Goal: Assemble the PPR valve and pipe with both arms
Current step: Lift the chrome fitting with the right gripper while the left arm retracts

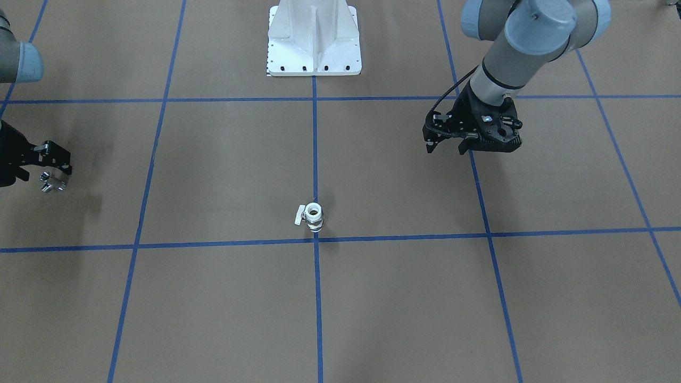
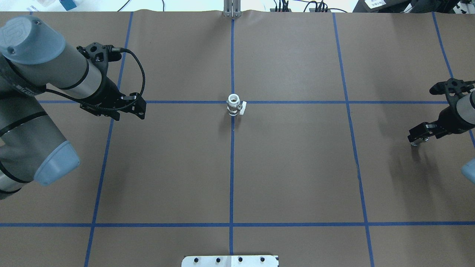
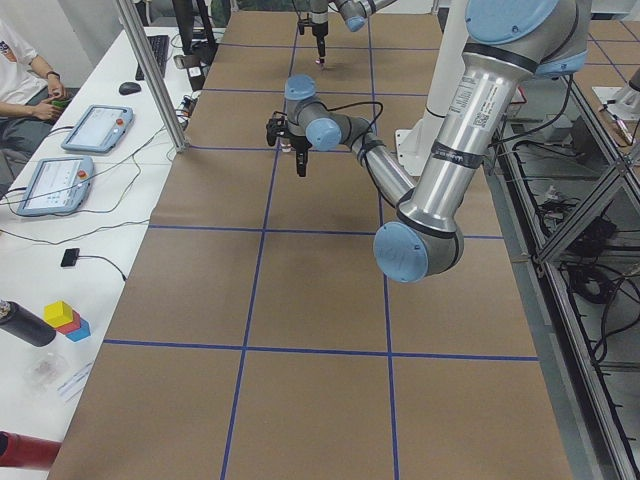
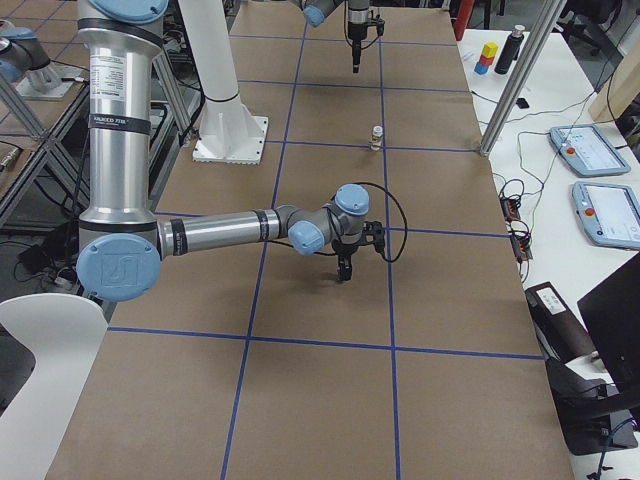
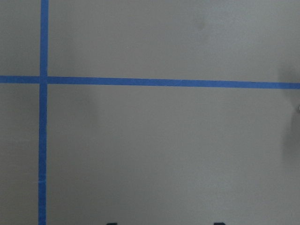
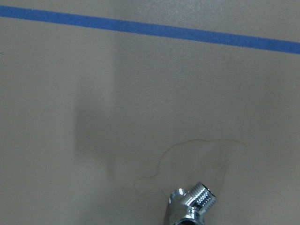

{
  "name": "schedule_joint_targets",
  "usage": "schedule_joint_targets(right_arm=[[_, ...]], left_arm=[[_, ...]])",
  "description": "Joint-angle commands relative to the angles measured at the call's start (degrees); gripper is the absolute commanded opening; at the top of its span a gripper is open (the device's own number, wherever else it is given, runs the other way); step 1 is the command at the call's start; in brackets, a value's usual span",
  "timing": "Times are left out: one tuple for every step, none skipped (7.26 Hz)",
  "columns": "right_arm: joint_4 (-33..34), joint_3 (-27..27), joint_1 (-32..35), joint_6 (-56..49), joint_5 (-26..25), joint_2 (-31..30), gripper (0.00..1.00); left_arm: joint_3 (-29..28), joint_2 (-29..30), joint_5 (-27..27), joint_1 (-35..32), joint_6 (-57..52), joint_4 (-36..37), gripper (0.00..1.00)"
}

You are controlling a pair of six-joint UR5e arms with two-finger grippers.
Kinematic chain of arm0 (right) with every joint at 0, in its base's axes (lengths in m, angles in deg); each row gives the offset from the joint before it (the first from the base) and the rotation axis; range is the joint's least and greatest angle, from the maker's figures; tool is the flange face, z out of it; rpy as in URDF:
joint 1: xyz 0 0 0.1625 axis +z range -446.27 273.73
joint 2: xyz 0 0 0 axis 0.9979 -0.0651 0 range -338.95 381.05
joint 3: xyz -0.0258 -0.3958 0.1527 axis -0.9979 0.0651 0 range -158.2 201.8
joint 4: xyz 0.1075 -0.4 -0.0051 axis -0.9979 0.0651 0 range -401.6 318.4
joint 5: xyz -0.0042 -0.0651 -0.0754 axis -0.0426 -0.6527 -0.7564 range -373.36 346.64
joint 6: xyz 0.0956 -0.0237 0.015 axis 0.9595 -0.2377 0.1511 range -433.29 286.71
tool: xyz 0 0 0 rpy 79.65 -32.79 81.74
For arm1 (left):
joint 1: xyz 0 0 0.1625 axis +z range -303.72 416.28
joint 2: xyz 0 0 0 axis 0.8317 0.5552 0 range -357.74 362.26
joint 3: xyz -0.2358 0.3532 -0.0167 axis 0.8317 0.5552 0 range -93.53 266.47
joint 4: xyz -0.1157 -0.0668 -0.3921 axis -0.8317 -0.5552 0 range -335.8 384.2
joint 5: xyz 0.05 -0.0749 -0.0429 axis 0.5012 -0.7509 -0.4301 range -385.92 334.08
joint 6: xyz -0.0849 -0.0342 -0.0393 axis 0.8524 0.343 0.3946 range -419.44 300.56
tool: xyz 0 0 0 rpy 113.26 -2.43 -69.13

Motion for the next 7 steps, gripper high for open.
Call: schedule_joint_targets(right_arm=[[-0.07, 0.88, -0.09, -0.04, -0.08, 0.17, 0.92], [-0.07, 1.05, -0.09, -0.04, -0.08, 0.17, 0.89], [-0.07, 1.40, -0.09, 0.04, -0.08, 0.17, 0.85], [-0.07, 1.40, -0.09, 0.05, -0.08, 0.25, 0.70], [-0.07, 1.40, -0.09, 0.05, -0.08, 0.26, 0.57], [-0.07, 1.40, -0.09, 0.05, -0.08, 0.26, 0.54], [-0.07, 1.32, -0.09, 0.05, -0.08, 0.26, 0.40]], left_arm=[[0.00, 0.01, 0.07, 0.08, 0.07, 0.00, 0.75], [0.00, 0.01, 0.07, 0.08, 0.07, 0.00, 0.75], [0.00, 0.01, 0.16, 0.08, 0.07, 0.00, 0.75], [0.00, 0.01, 0.16, 0.08, 0.07, 0.00, 0.75], [-0.08, 0.01, 0.16, 0.08, 0.07, 0.00, 0.75], [-0.09, 0.01, 0.24, 0.08, 0.07, 0.00, 0.75], [-0.09, -0.08, 0.25, 0.08, 0.07, 0.00, 0.75]])
